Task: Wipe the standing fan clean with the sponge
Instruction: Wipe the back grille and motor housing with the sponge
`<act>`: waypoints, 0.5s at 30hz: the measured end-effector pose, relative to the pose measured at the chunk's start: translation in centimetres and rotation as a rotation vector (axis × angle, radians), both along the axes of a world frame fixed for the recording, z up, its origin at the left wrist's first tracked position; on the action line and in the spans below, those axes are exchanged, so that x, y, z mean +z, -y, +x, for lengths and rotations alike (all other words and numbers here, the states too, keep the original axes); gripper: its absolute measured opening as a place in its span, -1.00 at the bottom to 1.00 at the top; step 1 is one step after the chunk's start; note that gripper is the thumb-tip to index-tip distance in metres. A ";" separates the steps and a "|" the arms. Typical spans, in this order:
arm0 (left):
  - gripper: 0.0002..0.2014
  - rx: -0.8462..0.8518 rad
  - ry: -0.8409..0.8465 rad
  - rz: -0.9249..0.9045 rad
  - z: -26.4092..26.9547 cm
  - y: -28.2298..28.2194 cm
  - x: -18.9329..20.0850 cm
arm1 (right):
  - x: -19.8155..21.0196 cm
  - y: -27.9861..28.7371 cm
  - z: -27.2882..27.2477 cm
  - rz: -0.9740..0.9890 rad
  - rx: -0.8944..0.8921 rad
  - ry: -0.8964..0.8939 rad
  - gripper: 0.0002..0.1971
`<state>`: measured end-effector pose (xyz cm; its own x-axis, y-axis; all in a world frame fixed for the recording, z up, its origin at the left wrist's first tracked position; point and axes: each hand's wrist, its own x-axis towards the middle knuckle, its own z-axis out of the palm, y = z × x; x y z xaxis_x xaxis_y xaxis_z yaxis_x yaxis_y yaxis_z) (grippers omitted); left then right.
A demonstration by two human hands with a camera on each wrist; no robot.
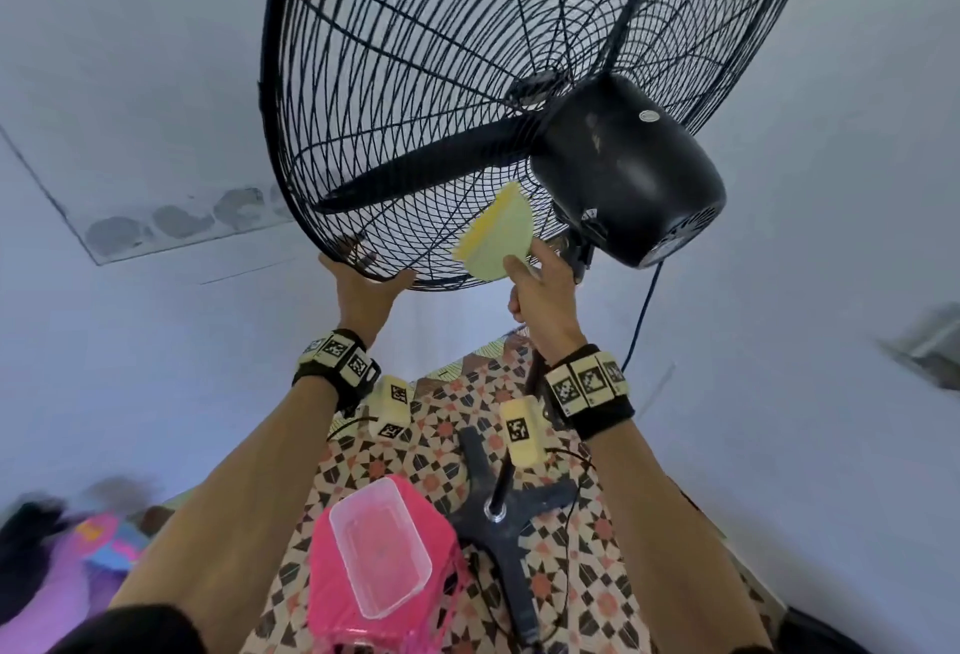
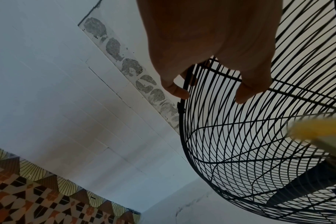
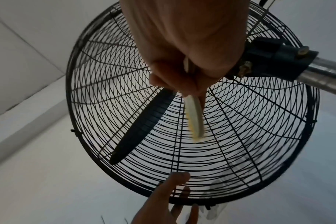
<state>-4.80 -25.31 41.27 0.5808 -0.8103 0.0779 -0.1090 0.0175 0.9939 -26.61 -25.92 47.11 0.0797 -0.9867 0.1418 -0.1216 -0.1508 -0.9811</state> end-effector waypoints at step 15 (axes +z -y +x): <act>0.29 -0.011 -0.024 0.007 0.1 0.3 -0.6 | -0.4 0.3 -1.6 -0.042 -0.117 -0.029 -0.71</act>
